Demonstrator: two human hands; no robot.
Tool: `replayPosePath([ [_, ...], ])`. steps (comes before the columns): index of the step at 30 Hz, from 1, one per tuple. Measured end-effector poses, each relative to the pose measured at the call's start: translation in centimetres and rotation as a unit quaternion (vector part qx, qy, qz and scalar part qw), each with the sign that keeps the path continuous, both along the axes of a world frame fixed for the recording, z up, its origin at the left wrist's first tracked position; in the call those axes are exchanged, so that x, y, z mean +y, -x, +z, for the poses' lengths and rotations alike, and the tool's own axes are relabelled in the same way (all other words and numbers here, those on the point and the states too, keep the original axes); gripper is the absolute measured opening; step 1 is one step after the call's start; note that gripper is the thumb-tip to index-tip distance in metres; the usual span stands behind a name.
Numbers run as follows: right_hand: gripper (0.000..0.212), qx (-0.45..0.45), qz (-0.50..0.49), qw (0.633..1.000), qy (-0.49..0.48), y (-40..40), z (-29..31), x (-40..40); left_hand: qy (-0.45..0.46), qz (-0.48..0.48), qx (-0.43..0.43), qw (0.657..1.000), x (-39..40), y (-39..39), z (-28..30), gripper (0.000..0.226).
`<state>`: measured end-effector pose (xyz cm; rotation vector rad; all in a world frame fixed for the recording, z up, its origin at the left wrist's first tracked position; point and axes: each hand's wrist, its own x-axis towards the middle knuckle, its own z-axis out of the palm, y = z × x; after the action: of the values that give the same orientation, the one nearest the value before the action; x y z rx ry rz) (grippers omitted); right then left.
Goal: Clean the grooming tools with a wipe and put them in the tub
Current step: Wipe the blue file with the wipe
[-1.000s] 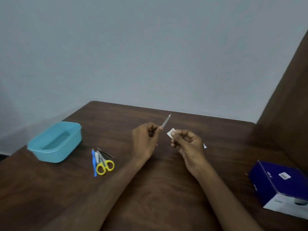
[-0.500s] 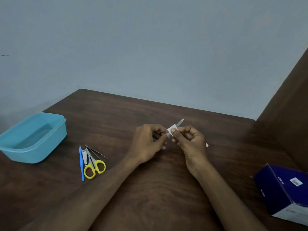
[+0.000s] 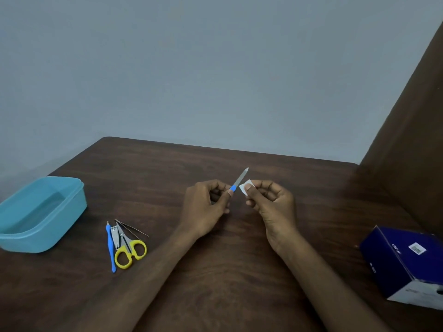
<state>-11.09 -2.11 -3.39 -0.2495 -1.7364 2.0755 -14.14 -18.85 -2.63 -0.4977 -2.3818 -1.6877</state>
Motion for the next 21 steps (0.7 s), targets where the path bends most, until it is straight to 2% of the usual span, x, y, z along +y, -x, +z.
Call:
replayPosePath([
  [7,0.012,0.006,0.012,1.000,-0.017,0.05,0.18,0.05,0.032,-0.051,0.025,0.998,-0.05,-0.51,0.12,0.006],
  [13,0.023,-0.002,0.006,1.000,-0.002,0.11,0.18,-0.06,0.038,-0.035,0.025,0.998,-0.12,-0.44,0.24,0.007],
  [18,0.010,0.003,-0.030,0.999,0.012,0.00,0.33,0.17,-0.012,0.008,0.001,1.000,-0.16,-0.10,0.08,0.006],
  [21,0.008,0.015,-0.021,1.000,0.002,-0.04,0.39,0.31,-0.001,-0.002,0.001,1.000,-0.12,-0.16,0.10,0.005],
])
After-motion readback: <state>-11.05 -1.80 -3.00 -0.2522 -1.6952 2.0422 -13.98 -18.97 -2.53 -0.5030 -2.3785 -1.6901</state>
